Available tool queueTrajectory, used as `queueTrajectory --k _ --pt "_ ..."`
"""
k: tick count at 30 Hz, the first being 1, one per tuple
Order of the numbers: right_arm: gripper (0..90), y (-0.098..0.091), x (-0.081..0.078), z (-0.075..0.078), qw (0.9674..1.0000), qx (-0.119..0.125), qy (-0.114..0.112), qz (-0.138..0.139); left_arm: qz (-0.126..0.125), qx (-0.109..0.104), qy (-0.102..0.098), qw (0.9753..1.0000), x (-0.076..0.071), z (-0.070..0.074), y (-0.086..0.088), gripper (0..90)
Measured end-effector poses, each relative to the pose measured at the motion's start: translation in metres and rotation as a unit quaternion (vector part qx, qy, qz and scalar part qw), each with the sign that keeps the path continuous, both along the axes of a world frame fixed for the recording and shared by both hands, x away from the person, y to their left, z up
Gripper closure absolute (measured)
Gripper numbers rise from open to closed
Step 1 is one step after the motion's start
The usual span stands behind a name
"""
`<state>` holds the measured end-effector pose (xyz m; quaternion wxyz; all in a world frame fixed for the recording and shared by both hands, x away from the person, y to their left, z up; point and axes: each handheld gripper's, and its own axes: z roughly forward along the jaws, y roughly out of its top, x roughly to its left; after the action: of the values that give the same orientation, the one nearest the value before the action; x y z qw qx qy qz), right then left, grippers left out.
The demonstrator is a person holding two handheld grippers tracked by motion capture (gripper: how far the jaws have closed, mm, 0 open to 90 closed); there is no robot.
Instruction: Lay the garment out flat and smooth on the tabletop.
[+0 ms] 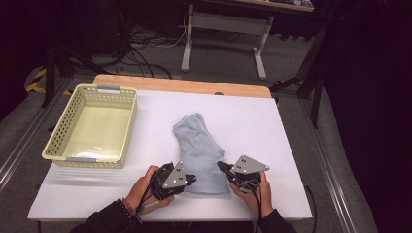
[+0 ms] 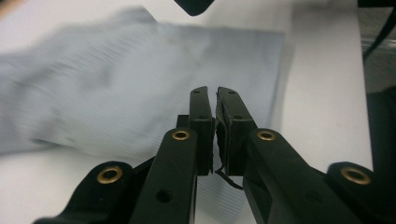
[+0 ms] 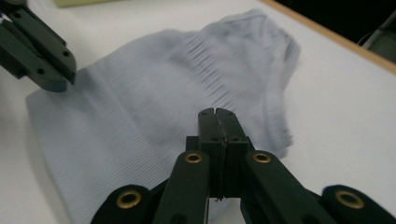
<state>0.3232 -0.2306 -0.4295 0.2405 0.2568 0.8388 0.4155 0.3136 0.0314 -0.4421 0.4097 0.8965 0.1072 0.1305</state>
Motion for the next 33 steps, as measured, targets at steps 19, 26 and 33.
queueTrajectory --k 19,26,33 --pt "85.9 -0.013 -0.014 -0.013 0.9998 -0.011 0.017 0.0 0.0 -0.007 0.008 0.9999 -0.001 0.0 0.011 84.5" --pt "90.0 -0.005 0.005 -0.009 1.0 0.005 0.007 -0.001 -0.005 0.012 0.024 0.9996 0.005 -0.013 0.007 85.8" --pt "90.0 0.006 0.042 -0.014 0.9996 -0.011 0.002 -0.024 -0.014 0.002 0.039 0.9991 0.011 -0.019 0.008 88.4"
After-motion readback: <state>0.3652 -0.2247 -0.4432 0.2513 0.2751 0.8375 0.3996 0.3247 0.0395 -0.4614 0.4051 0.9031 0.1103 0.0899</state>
